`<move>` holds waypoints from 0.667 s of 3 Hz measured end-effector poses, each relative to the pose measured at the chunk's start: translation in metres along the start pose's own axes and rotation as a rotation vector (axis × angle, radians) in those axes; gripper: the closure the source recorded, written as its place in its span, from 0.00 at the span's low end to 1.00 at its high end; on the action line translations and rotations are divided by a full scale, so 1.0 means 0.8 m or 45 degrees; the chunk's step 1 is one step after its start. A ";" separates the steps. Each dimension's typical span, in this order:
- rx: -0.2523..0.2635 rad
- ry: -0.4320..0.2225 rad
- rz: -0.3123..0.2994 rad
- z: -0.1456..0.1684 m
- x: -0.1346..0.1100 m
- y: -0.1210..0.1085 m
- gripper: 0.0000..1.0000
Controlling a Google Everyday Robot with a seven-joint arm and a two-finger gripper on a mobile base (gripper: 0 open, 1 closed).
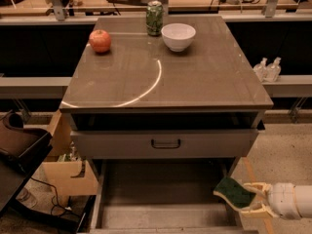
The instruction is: Place sponge into middle drawer
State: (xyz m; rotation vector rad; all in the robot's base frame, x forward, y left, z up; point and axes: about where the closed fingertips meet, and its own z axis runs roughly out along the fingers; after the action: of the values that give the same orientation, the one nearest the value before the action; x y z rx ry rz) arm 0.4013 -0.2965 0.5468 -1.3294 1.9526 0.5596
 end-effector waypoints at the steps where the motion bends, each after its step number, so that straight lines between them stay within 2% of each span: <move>1: -0.026 0.029 -0.020 0.037 -0.008 -0.023 1.00; 2: -0.058 0.020 -0.058 0.082 -0.025 -0.037 1.00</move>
Offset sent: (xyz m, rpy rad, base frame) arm 0.0863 0.0799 -0.0424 -0.0189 -0.0110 0.1085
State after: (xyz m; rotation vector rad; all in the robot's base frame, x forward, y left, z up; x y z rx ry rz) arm 0.4535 -0.2507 0.5193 -1.4067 1.9277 0.5758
